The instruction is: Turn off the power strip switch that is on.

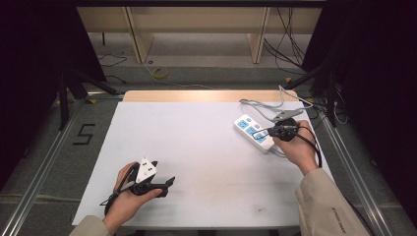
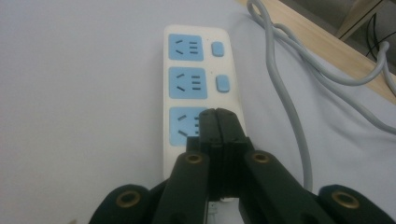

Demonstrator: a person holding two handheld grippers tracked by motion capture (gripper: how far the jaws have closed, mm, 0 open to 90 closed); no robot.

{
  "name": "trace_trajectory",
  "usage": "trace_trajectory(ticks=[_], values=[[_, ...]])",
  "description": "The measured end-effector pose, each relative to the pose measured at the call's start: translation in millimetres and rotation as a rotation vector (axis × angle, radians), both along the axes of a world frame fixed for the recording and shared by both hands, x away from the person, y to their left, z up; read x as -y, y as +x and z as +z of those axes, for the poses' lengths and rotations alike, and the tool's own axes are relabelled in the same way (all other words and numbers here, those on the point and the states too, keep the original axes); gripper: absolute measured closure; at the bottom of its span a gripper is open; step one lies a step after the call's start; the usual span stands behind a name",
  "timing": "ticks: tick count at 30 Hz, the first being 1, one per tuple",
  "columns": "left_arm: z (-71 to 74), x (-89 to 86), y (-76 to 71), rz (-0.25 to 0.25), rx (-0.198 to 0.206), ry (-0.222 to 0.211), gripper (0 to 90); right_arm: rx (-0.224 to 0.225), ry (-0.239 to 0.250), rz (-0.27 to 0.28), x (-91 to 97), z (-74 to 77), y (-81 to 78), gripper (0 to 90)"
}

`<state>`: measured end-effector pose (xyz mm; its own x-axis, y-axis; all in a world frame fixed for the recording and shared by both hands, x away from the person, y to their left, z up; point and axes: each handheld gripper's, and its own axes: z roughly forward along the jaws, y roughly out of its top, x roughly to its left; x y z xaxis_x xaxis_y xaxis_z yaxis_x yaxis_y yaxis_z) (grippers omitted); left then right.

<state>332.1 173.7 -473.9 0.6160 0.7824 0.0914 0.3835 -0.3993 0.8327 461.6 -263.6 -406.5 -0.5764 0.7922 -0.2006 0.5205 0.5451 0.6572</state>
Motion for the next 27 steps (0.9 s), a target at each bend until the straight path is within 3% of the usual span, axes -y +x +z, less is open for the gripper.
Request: trace_trajectory(ticks=[27], values=[[0.0, -0.3, 0.2, -0.005, 0.001, 0.005, 19.0, -0.044, -0.036, -0.021, 1.0, -4.9, 24.8, 90.0]])
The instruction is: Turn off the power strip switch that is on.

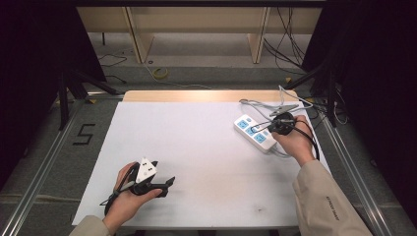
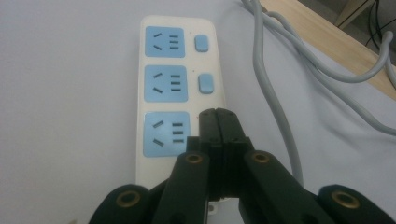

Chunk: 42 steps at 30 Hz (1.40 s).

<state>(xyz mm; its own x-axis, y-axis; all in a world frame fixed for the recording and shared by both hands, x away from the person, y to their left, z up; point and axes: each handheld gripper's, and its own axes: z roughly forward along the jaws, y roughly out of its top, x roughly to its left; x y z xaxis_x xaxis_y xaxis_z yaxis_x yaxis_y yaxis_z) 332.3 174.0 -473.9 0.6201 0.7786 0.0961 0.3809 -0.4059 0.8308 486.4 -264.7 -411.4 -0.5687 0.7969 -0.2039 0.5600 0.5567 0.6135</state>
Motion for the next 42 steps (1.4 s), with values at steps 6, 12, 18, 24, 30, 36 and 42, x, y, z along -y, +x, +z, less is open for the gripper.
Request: trace_trajectory(ticks=[6, 12, 18, 24, 30, 36, 42], values=[[-0.1, 0.4, -0.1, -0.001, 0.000, 0.001, 19.1, -0.005, -0.004, -0.001, -0.8, 0.4, 4.0, 90.0], [0.0, 0.4, 0.0, -0.002, 0.000, 0.003, 19.1, -0.012, -0.015, 0.002, -0.7, 0.5, 9.0, 90.0], [0.0, 1.3, -0.2, -0.003, -0.001, 0.000, 19.1, -0.024, -0.026, 0.001, -2.4, -1.7, 13.9, 90.0], [0.0, 1.1, 0.0, -0.003, -0.001, 0.001, 19.1, -0.044, -0.038, 0.000, -2.2, -4.7, 19.3, 90.0], [-0.1, 1.1, 0.4, -0.006, 0.000, 0.004, 19.1, -0.053, -0.038, -0.001, -3.4, -7.0, 22.8, 90.0], [0.0, 1.3, 0.0, -0.005, 0.000, 0.002, 19.1, -0.070, -0.034, -0.009, -4.1, -10.8, 26.2, 90.0], [0.2, 1.6, -0.2, -0.005, 0.003, 0.004, 19.1, -0.082, -0.036, -0.010, -5.8, -11.9, 29.0, 90.0]])
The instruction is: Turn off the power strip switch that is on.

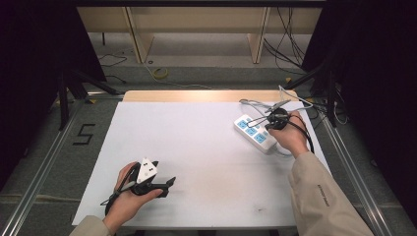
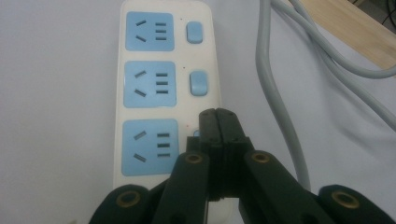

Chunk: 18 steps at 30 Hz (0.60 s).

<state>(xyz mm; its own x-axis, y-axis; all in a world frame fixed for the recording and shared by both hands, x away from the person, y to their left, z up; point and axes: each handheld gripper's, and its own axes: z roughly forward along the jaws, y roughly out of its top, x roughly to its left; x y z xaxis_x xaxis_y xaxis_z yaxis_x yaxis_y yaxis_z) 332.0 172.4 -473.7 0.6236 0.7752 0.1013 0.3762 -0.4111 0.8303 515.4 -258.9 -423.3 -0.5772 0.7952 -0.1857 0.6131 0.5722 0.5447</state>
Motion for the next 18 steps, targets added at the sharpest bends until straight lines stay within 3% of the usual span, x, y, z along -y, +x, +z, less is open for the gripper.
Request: trace_trajectory(ticks=[18], values=[[-0.2, -0.2, 0.5, -0.002, -0.003, -0.001, 19.1, -0.046, -0.011, 0.007, -4.6, -2.9, 9.1, 90.0]])
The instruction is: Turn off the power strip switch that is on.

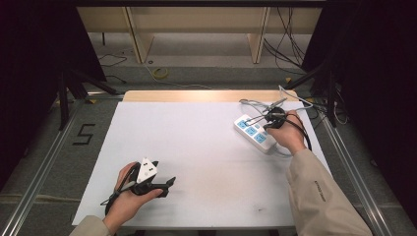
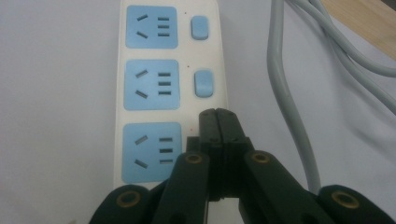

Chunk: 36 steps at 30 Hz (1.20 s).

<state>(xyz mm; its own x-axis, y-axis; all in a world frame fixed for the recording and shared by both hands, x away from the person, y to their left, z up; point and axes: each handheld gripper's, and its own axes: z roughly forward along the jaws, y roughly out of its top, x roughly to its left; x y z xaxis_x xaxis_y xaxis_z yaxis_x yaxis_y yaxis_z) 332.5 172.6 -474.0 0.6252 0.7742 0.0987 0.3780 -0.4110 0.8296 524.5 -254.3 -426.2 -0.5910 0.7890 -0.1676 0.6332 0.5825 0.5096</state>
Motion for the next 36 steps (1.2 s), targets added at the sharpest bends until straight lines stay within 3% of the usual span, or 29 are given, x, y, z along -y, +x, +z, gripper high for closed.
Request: trace_trajectory(ticks=[36], values=[[0.1, -0.9, 0.6, 0.000, 0.000, 0.002, 19.2, -0.072, -0.020, -0.004, -4.0, -7.6, 9.2, 90.0]])
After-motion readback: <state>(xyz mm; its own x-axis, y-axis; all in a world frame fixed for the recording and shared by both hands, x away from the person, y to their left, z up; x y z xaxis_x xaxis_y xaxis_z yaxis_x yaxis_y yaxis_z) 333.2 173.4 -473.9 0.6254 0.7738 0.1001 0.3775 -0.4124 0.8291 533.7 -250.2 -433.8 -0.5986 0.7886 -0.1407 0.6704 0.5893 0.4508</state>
